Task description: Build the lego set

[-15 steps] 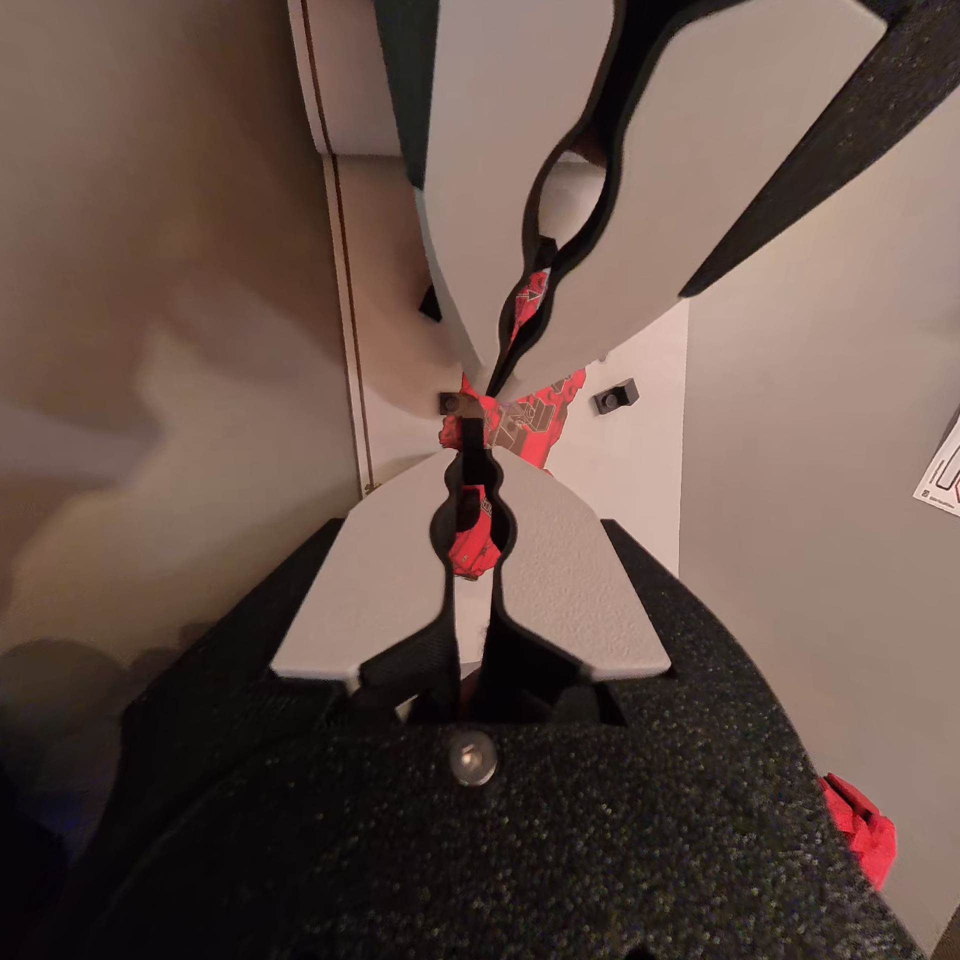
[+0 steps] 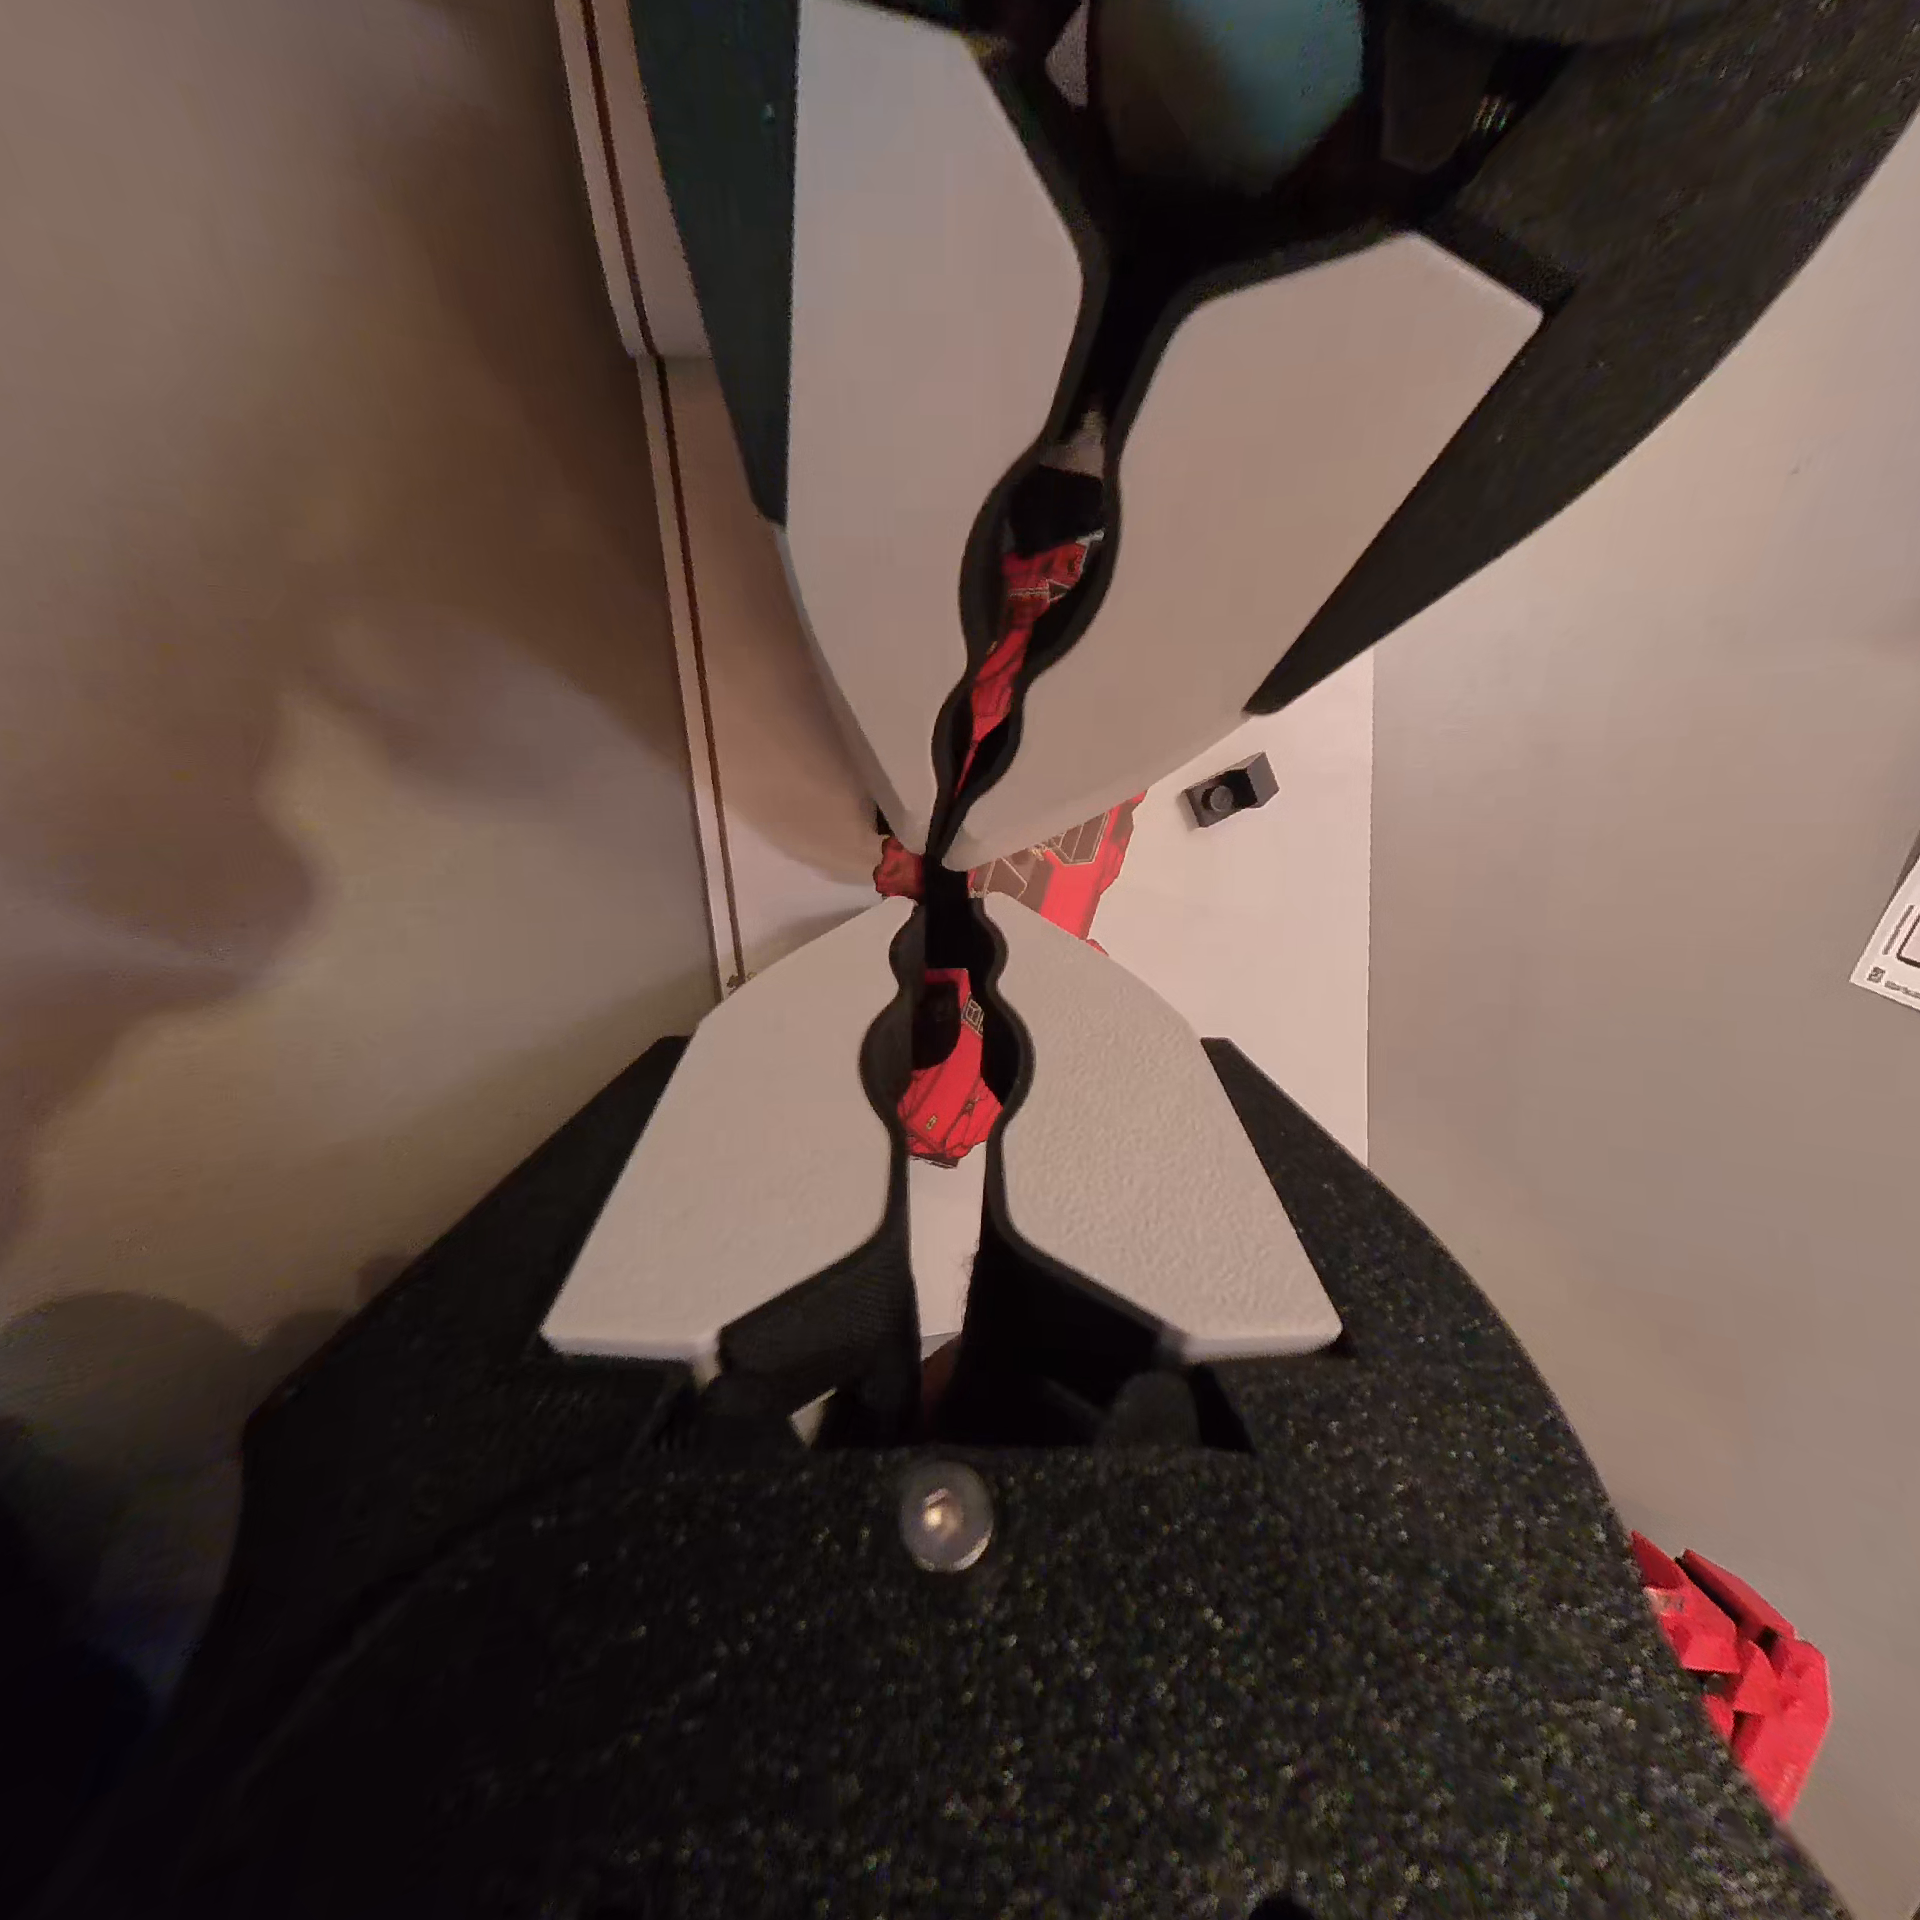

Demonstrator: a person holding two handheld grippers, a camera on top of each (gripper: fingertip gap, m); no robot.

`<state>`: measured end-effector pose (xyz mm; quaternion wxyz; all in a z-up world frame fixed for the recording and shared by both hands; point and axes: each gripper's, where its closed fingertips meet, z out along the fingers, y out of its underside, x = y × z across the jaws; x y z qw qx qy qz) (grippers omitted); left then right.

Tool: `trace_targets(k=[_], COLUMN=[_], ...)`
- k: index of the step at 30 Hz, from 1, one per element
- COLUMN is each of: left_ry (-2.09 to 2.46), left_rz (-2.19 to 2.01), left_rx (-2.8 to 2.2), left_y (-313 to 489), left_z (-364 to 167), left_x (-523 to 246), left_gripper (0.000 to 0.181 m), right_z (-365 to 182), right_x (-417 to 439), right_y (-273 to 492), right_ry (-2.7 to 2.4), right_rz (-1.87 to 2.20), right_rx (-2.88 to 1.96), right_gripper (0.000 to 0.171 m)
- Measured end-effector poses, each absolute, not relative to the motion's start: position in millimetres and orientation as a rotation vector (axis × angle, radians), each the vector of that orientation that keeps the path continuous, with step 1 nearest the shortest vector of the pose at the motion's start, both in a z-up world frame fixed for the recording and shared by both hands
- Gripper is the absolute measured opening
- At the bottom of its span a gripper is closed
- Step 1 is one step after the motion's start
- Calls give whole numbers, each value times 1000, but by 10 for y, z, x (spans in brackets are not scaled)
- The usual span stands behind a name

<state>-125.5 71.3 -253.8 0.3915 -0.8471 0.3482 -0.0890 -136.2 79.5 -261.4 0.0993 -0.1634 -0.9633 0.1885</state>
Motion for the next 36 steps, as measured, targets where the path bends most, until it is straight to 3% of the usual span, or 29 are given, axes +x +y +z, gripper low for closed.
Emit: trace_targets(k=[21, 26, 36], left_ry=[786, 789, 794], left_rz=[-363, -358, -372], left_rx=[-2204, -2203, -2198], left_y=[681, 677, 672], left_z=[-2570, -2581, -2580], left_x=[-1295, -1295, -1290], left_gripper=[0, 0, 0], right_z=[-2586, -2397, -2627], right_x=[-1357, -1325, -1164], right_y=[780, 824, 1119], right_ry=[-2826, -2741, -2672], right_rz=[596, 712, 552], right_rx=[-523, -685, -979], right_gripper=[8, 21, 9])
